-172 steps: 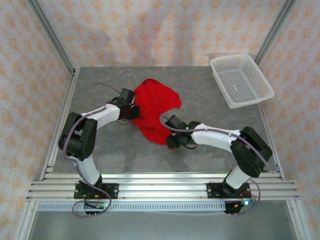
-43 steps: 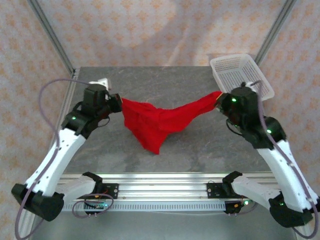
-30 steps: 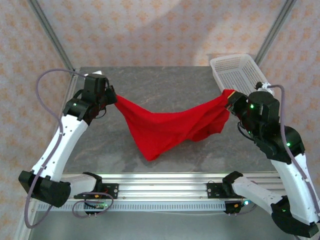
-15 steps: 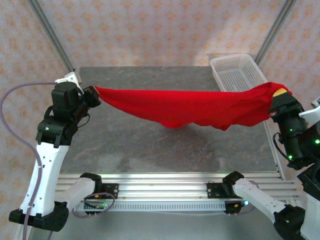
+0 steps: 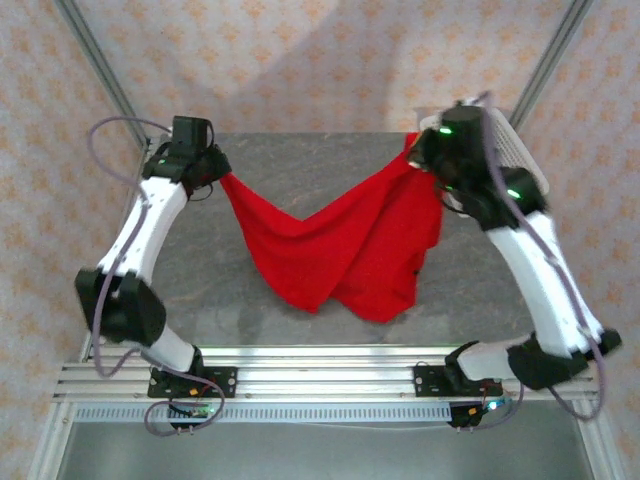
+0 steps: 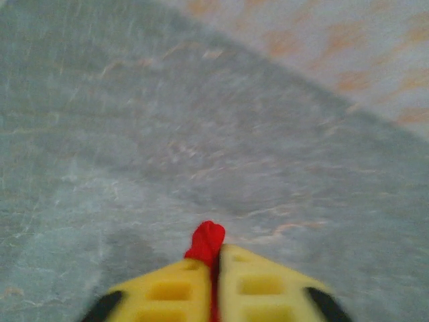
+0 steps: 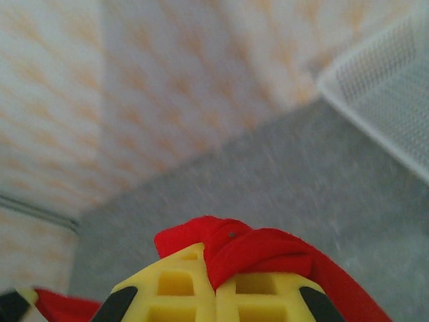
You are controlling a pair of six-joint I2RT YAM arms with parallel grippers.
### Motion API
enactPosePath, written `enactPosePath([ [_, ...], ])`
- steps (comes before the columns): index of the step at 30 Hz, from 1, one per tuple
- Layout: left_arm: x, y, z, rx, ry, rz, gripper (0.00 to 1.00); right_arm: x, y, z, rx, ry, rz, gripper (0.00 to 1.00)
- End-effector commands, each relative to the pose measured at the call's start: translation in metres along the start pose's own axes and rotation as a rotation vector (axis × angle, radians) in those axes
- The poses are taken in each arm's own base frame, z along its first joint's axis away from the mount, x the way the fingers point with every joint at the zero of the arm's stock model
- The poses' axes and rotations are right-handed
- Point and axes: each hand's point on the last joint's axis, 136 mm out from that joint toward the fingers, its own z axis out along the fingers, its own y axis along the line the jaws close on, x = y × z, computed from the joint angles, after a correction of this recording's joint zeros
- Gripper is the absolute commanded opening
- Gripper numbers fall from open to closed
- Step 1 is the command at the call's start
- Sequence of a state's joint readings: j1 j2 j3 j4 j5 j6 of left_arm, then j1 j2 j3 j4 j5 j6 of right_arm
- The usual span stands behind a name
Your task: Fold the inside-out t-shirt
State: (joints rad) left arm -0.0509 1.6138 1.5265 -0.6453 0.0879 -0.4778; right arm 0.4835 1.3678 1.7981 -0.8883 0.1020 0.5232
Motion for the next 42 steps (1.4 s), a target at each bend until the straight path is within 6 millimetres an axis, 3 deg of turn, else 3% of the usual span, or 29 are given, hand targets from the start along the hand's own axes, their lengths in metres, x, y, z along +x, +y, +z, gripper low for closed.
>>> enactPosePath([
  [1,-0.01,0.019,0.032,-0.064,-0.03,-0.017,0.33,0.05,-0.009,0.052,0.04,0.175,0.025,0.0],
  [2,-0.01,0.02,0.038,-0.062,-0.019,-0.016,0.4,0.062,-0.012,0.069,0.053,0.206,0.03,0.0],
  [4,-0.003,0.018,0.041,-0.045,0.015,-0.009,0.45,0.076,-0.022,0.094,0.101,0.24,0.03,0.0],
  [8,0.03,0.021,0.007,0.033,0.054,-0.079,0.45,0.09,-0.051,0.123,0.185,0.288,0.052,0.0],
  [10,0.061,0.029,-0.011,0.063,0.094,-0.18,0.43,0.093,-0.061,0.127,0.198,0.293,0.077,0.0],
  [12,0.106,0.032,-0.03,0.107,0.134,-0.263,0.39,0.095,-0.066,0.126,0.192,0.289,0.092,0.0],
  [16,0.193,0.02,-0.057,0.161,0.169,-0.343,0.29,0.093,-0.07,0.12,0.191,0.262,0.085,0.0],
  [20,0.26,0.022,-0.068,0.163,0.251,-0.395,0.26,0.093,-0.074,0.112,0.195,0.257,0.078,0.0],
  [23,0.293,0.027,-0.065,0.16,0.292,-0.429,0.26,0.096,-0.078,0.108,0.195,0.254,0.083,0.0],
  [28,0.322,0.017,-0.05,0.207,0.354,-0.452,0.32,0.099,-0.08,0.104,0.19,0.251,0.098,0.0],
  [38,0.331,-0.009,-0.029,0.202,0.397,-0.434,0.34,0.093,-0.08,0.097,0.194,0.242,0.091,0.0],
  [42,0.335,-0.01,-0.023,0.168,0.406,-0.413,0.34,0.091,-0.08,0.096,0.197,0.234,0.087,0.0],
])
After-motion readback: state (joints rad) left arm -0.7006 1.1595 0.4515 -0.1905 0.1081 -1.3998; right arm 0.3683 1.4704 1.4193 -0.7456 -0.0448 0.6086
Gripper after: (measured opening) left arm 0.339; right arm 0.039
